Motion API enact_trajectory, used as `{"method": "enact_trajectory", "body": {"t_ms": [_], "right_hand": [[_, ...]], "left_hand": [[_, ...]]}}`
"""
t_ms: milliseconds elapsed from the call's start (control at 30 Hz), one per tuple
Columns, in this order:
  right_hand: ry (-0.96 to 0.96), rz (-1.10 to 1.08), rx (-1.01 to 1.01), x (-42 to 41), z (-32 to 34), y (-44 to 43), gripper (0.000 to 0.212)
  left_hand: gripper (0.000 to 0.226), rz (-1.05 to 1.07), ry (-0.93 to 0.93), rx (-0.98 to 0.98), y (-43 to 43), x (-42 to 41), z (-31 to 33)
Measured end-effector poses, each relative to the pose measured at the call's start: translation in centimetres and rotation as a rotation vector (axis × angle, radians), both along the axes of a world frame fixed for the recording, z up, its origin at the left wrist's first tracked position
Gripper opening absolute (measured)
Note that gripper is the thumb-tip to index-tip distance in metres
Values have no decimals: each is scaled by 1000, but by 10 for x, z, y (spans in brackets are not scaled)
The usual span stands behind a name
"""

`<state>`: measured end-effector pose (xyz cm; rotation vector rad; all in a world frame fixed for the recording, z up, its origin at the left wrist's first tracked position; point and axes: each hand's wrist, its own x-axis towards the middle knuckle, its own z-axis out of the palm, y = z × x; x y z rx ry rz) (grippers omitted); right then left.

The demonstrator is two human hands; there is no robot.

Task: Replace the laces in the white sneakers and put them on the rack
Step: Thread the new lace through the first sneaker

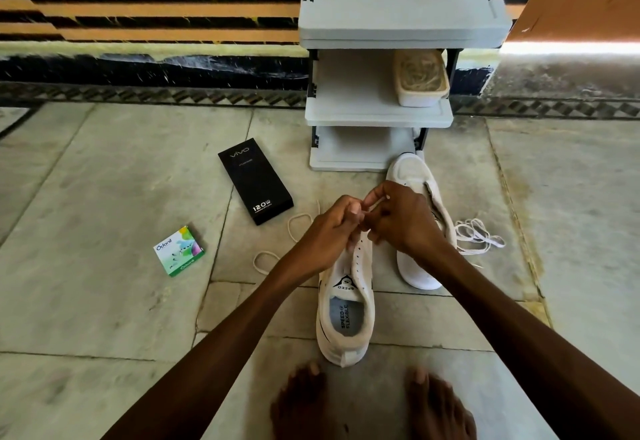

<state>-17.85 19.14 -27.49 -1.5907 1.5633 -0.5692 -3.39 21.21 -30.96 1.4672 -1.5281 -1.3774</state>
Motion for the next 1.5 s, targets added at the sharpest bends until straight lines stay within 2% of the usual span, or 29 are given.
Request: {"method": "enact_trajectory", "body": {"t_ms": [100,167,233,333,433,500,567,700,800,933,1067,1200,1333,1500], "right_hand": [[178,-52,-130,-4,-4,-4,17],[161,-62,-148,-6,-5,-4,12],[182,-23,-124,-7,-7,-1,19],[310,119,23,-6,-12,8,15],[478,232,239,1,-21,22,59],[506,230,256,7,-26,31,64],[516,169,204,13,-30,37,59],[491,69,116,18,-40,39,44],[401,17,100,14,-46,35,35],[257,-71,115,13,-49,28,31],[108,-119,171,17,-53,20,27],[82,-131,222,18,-54,13,24],[-34,-207,351,19,-56,8,24],[-62,-222,384,18,-55,6,26]], "left_hand": [[17,69,-81,-4,-1,1,-9],[18,122,-155,-7,-2,6,-13],[24,151,-205,26,-2,13,-17],[29,145,-200,83,-2,21,-21],[25,151,-236,95,-1,25,-25],[18,173,-331,48,-2,26,-30],[15,194,-406,37,-3,27,-32],[23,143,-320,118,0,28,-29],[19,159,-230,114,3,30,-26],[8,97,-374,59,-2,34,-28],[10,55,-368,131,-7,33,-31],[10,86,-363,103,-12,32,-29],[6,169,-318,75,-14,31,-33],[3,215,-295,52,-10,25,-41]]}}
